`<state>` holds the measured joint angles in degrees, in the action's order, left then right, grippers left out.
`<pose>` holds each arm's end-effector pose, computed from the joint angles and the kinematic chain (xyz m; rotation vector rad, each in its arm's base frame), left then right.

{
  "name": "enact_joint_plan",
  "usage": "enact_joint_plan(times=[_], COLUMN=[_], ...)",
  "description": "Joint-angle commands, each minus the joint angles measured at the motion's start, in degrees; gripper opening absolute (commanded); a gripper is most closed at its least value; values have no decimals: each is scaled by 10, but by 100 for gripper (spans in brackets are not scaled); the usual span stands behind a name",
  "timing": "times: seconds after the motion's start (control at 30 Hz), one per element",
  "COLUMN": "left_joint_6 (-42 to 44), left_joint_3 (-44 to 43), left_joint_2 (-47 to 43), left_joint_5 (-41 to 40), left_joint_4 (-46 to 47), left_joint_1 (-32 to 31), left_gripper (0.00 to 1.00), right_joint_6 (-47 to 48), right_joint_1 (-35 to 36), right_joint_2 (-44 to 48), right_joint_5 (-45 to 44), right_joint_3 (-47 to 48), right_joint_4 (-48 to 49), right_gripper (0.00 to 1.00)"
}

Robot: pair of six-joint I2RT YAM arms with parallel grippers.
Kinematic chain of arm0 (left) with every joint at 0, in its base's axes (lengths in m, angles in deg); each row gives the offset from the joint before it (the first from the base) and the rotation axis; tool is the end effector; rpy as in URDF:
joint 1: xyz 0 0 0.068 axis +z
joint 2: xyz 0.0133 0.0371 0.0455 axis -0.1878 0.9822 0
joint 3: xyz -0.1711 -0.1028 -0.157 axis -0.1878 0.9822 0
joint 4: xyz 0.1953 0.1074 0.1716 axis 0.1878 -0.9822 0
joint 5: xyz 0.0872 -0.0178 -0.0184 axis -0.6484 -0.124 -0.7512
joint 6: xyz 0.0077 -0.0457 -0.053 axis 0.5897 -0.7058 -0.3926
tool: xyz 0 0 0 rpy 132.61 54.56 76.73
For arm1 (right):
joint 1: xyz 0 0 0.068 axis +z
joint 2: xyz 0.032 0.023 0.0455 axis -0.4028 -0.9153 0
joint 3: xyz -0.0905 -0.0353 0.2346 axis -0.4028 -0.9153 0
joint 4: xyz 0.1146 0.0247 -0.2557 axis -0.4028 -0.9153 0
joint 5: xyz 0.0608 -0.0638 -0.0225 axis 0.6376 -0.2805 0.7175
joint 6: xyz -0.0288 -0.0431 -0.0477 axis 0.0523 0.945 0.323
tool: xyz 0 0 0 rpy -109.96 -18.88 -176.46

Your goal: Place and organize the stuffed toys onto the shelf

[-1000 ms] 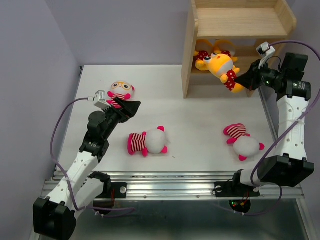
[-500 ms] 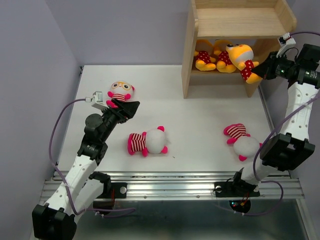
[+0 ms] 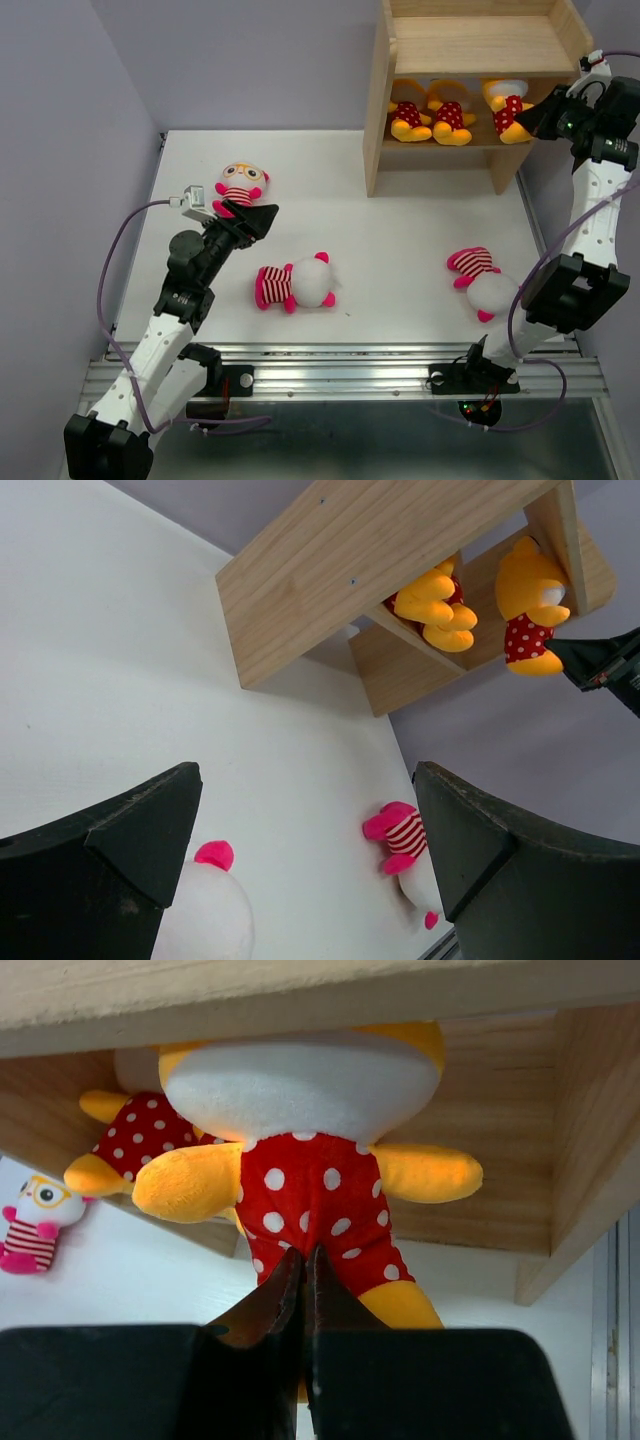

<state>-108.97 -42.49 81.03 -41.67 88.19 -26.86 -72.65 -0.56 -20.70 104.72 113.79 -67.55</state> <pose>0.2249 -0.0769 0.2952 -0.2152 1.4970 -1.0298 0.3801 -0.1290 0.4286 -0.0549 1.8303 0.4414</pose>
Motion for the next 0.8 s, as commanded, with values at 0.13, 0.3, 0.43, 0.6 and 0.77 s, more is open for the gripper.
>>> enact_joint_plan(times=[0.13,0.3,0.43,0.6,0.77], left_joint_6=[6,6,6,2,-1], left_joint_3=[-8,-10,-11,-1,-2], left_joint_2=[17,26,26,22,28], left_joint_5=[13,14,16,12,14], left_joint_4=[28,30,27,27,31], left_joint_1=[3,3,3,3,3], left_gripper=[99,99,99,99,99], right_joint_6=[-77,-70,-57,-48,-38], right_joint_1=[3,33,39,44,45], right_joint_2=[-37,-64,-84,-101,-99], right_joint_5=[-49,-72,-84,-84,-86], right_joint_3=[-9,-5,6,13,-4], right_joint_4=[126,149,153,152,151], right_gripper=[1,1,6,13,26])
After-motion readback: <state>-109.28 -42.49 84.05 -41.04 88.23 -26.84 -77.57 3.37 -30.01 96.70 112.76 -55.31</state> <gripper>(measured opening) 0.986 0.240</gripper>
